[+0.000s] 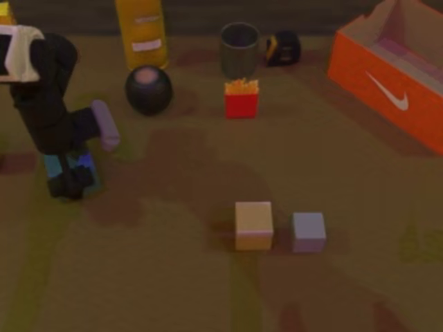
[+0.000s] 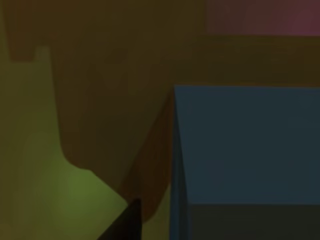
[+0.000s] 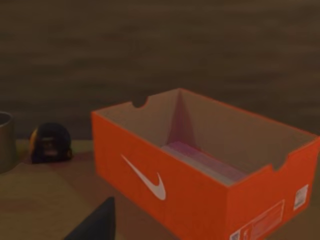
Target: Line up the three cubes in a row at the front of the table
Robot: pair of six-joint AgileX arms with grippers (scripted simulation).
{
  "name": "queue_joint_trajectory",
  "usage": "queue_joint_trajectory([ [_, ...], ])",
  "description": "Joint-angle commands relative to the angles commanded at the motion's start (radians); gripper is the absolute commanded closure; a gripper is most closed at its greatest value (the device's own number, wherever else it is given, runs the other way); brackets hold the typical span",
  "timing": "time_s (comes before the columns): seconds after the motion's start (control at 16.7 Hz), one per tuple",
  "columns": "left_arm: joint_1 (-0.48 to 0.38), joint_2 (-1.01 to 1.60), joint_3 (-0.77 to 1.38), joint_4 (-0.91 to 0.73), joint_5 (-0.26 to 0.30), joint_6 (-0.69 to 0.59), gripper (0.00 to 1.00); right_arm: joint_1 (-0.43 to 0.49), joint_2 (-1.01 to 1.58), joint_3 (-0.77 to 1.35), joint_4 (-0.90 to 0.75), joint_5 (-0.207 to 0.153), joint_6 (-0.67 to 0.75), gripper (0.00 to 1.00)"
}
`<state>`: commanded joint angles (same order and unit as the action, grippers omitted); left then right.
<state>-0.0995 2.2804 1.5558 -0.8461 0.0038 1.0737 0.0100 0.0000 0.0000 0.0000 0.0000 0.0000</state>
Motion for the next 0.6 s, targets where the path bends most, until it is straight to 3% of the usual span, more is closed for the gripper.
queue_joint_trajectory([
  [0.48,0.0,0.0,0.0,0.0,0.0,0.0,0.98,0.0,0.0,0.0,0.0,0.0,0.0,0.0],
  [0.6,0.0,0.0,0.0,0.0,0.0,0.0,1.0,0.0,0.0,0.0,0.0,0.0,0.0,0.0],
])
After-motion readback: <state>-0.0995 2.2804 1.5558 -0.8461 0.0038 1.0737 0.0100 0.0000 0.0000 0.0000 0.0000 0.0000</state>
